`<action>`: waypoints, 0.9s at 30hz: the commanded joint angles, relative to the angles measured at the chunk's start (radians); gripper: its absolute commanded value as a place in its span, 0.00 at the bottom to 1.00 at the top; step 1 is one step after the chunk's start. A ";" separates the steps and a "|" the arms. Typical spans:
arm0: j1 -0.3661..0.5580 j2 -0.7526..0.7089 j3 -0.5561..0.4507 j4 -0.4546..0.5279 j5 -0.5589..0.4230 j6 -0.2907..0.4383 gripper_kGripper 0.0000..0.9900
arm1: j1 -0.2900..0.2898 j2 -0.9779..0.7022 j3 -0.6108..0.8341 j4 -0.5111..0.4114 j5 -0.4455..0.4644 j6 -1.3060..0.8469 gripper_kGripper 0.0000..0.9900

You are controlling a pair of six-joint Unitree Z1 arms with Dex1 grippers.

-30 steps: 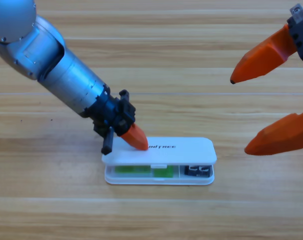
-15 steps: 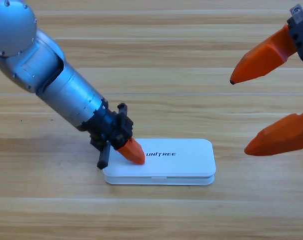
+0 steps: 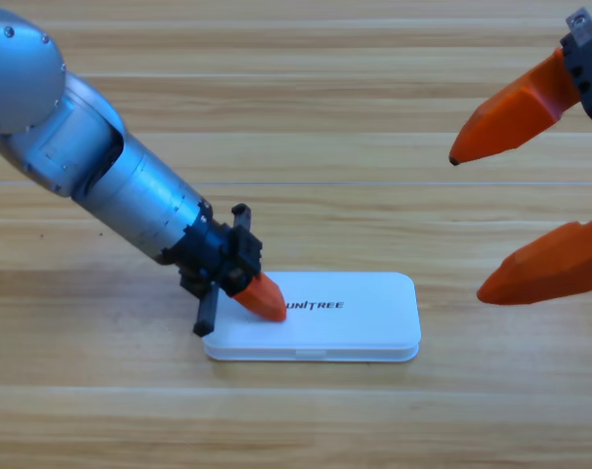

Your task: Clean up eraser and pencils

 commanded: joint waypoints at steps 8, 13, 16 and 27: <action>-0.012 -0.128 -0.093 0.268 0.053 -0.053 0.00 | -0.027 0.000 0.019 -0.029 0.015 0.011 0.96; -0.029 -0.272 -0.277 0.555 0.060 -0.092 0.93 | -0.027 0.000 0.019 -0.029 0.017 0.011 0.96; -0.067 -0.334 -0.387 0.699 0.058 -0.100 1.00 | -0.027 0.000 0.019 -0.029 0.015 0.011 0.96; -0.227 -0.466 -0.462 0.833 0.055 -0.154 1.00 | -0.025 0.005 0.017 -0.030 0.015 0.011 0.96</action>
